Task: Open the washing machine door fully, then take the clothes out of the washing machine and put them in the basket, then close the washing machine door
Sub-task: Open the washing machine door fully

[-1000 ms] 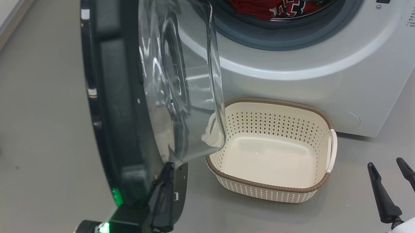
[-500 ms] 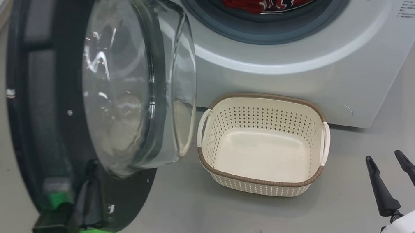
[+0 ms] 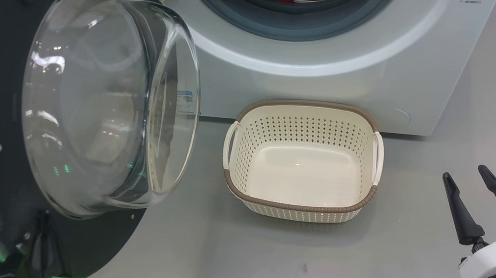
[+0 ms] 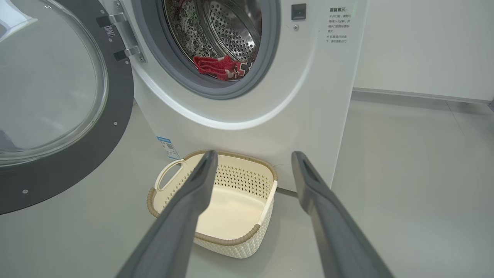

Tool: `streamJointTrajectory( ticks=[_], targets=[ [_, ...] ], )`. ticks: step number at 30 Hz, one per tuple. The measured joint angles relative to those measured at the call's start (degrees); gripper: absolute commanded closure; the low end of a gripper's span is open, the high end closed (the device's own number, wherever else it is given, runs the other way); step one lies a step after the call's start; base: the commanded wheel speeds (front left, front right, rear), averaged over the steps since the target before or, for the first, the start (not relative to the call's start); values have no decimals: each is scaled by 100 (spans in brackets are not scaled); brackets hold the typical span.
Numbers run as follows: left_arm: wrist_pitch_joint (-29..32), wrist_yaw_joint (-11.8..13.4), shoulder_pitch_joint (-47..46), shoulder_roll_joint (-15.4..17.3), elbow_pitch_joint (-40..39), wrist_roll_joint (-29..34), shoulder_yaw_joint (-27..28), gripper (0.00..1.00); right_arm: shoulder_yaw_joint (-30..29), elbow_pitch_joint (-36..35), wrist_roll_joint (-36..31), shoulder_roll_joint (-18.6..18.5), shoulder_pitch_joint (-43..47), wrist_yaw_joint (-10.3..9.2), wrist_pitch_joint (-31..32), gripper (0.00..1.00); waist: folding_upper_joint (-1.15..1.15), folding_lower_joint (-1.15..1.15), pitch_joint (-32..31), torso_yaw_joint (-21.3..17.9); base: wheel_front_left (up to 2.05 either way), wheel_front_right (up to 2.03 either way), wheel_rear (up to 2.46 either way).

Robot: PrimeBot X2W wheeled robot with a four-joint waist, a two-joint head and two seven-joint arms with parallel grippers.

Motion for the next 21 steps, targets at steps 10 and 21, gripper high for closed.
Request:
streamJointTrajectory(
  ticks=[10,21],
  targets=[
    [-55,16,-513,108,736,-197,344,100,-8,7,-2,-47,-112,33,0,0,0,0,66,-65,0,0,0],
    [-120,16,-956,427,1423,-292,859,100,18,57,-3,-64,-118,43,0,0,0,0,45,-122,0,0,0]
  ],
)
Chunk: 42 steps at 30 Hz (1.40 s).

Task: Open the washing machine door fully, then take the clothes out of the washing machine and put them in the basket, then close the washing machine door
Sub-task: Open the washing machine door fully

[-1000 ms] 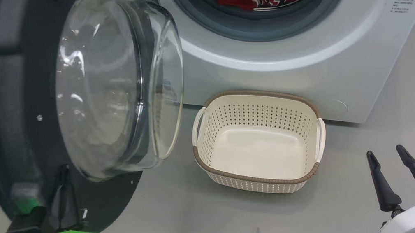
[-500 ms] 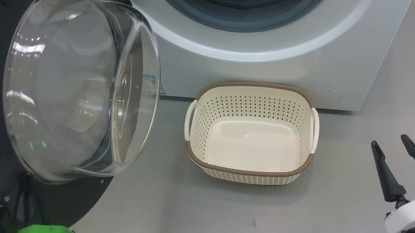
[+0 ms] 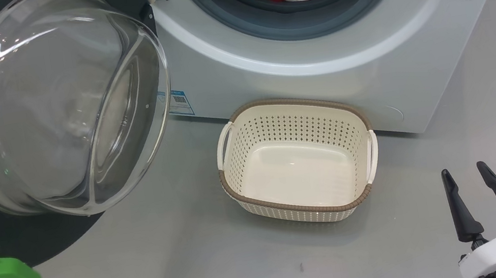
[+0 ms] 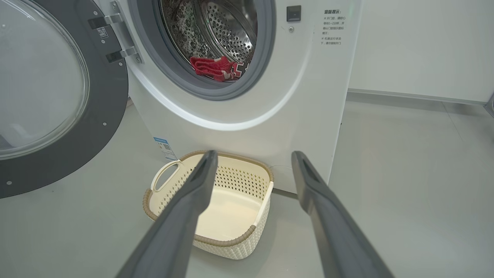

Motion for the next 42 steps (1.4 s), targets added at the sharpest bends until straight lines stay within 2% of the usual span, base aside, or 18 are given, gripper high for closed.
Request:
streamJointTrajectory(
  ticks=[8,16,19,27,31,37,42],
  targets=[
    [-157,1,-108,83,269,-5,85,100,13,21,0,5,-6,31,0,0,0,0,-2,-63,0,0,0],
    [-594,25,-87,-51,210,-5,74,100,26,-7,0,27,-92,32,0,0,0,0,25,-136,0,0,0],
    [-742,23,-39,-183,102,-2,-54,100,9,-23,-1,26,-115,32,0,0,0,0,35,-153,0,0,0],
    [-834,-66,319,-241,-277,205,-391,100,54,-33,-42,27,-227,56,0,0,0,0,55,-247,0,0,0],
    [-881,-177,454,-332,-503,224,-571,100,48,-37,-42,32,-237,56,0,0,0,0,57,-342,0,0,0],
    [-890,-186,722,-386,-838,393,-760,100,104,-38,-93,47,-310,77,0,0,0,0,57,-527,0,0,0],
    [-889,-286,900,-506,-988,444,-1048,100,141,-38,-98,70,-333,79,0,0,0,0,25,-721,0,0,0]
  ],
)
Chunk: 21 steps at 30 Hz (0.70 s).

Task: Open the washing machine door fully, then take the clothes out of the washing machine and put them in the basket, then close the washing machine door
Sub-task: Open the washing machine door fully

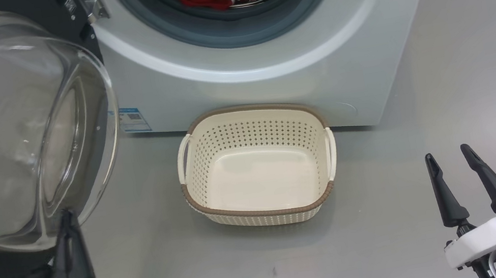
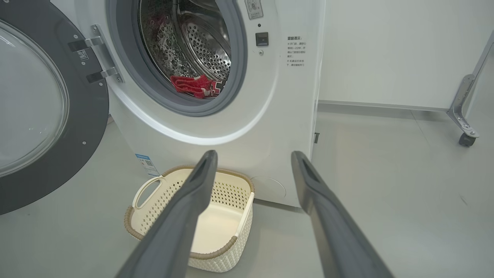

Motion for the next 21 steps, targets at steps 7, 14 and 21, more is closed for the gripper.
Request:
streamJointTrajectory(
  ticks=[7,14,21],
  targets=[
    [3,-51,149,-66,-103,5,-311,100,59,24,-3,44,-10,1,0,0,0,0,-103,-314,0,0,0],
    [63,-49,300,-86,-115,-4,-352,100,159,70,-48,83,-9,2,0,0,0,0,-229,-674,0,0,0],
    [140,-2,440,-87,-144,-4,-335,89,165,77,-49,83,-7,44,0,0,0,0,-357,-1068,0,0,0]
  ],
)
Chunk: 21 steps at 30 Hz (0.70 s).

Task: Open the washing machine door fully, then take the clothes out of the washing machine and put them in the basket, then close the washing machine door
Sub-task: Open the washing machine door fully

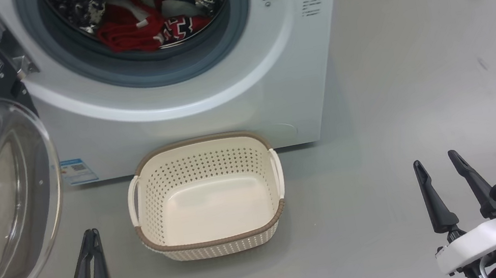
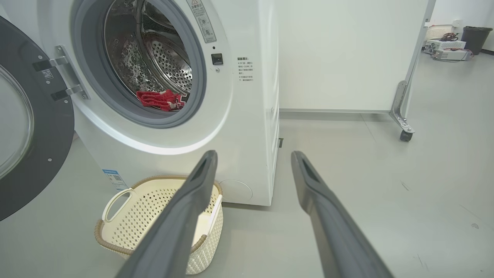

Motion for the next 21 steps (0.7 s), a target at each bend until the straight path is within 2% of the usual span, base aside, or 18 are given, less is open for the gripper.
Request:
streamJointTrajectory(
  ticks=[1,3,4,5,6,7,21],
  targets=[
    [4,13,24,0,-8,0,10,66,0,0,0,0,1,0,0,0,0,0,-19,-53,0,0,0],
    [29,20,75,0,-32,0,13,56,-5,-9,0,0,1,0,0,0,0,0,-52,-153,0,0,0],
    [35,29,101,-1,-43,1,4,27,-20,-12,0,-1,3,0,0,0,0,0,-67,-200,0,0,0],
    [77,35,107,-1,-45,1,-8,8,-36,-12,0,-3,3,0,0,0,0,0,-80,-243,0,0,0],
    [82,35,110,-1,-47,1,-32,4,-67,-21,0,-4,7,-3,0,0,0,0,-92,-281,0,0,0],
    [125,37,110,-2,-52,9,-60,0,-111,-43,0,-7,14,-9,0,0,0,0,-103,-314,0,0,0],
    [230,145,111,-14,-142,145,-111,0,-200,-113,0,-34,22,-10,0,0,0,0,-118,-369,0,0,0]
  ],
)
